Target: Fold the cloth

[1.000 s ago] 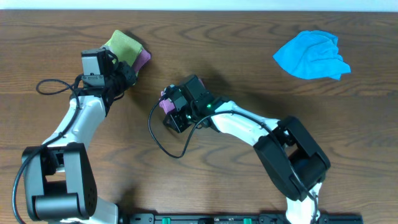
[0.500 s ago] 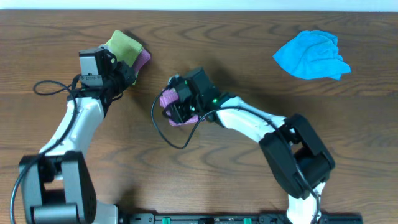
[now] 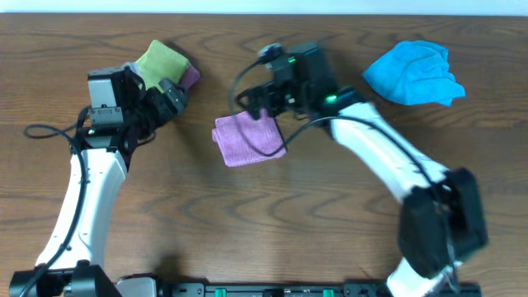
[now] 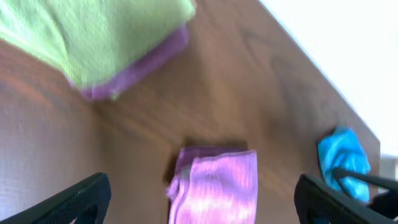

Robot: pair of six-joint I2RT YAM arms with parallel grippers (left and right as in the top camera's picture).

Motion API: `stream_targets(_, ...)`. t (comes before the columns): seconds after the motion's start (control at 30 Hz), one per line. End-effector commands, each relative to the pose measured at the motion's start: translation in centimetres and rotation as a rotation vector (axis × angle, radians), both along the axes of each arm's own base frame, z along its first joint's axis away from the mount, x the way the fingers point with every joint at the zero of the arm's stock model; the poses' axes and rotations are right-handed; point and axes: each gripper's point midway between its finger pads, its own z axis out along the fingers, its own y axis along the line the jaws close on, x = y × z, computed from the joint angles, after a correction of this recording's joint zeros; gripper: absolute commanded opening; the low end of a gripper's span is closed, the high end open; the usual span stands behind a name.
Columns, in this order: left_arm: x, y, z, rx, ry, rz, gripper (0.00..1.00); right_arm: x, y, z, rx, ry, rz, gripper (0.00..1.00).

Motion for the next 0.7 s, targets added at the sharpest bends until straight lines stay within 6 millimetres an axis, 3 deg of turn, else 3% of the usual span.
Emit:
stream_targets(0.0,-1.1,-1.1,0.3,-0.074,0.053,-0.024,0.95,-0.1,-4.5,4.2,-0.045,-0.084,-0.018,0.99)
stream_targets(0.17,-2.8,-1.4,-1.1,-0.087,0.149,-0.017,0.95,-4.1,-12.0,5.3,-0.245,-0.063,-0.088,0.99)
stream_targets(0.23,-3.4,-2.0,-2.1,-0.104,0.190,-0.015,0.95,-6.0,-14.2,5.6,-0.267,-0.064,-0.129,0.99)
stream_targets(0.43,-5.6,-4.3,-6.4,-0.164,0.298,-0.005,0.95,-12.2,-17.8,4.7,-0.222,-0.101,-0.238,0.99)
stream_targets(0.67,-6.6,-5.8,-8.6,-0.261,0.306,-0.006,0.95,-18.4,-19.7,2.6,-0.126,-0.153,-0.361,0.99)
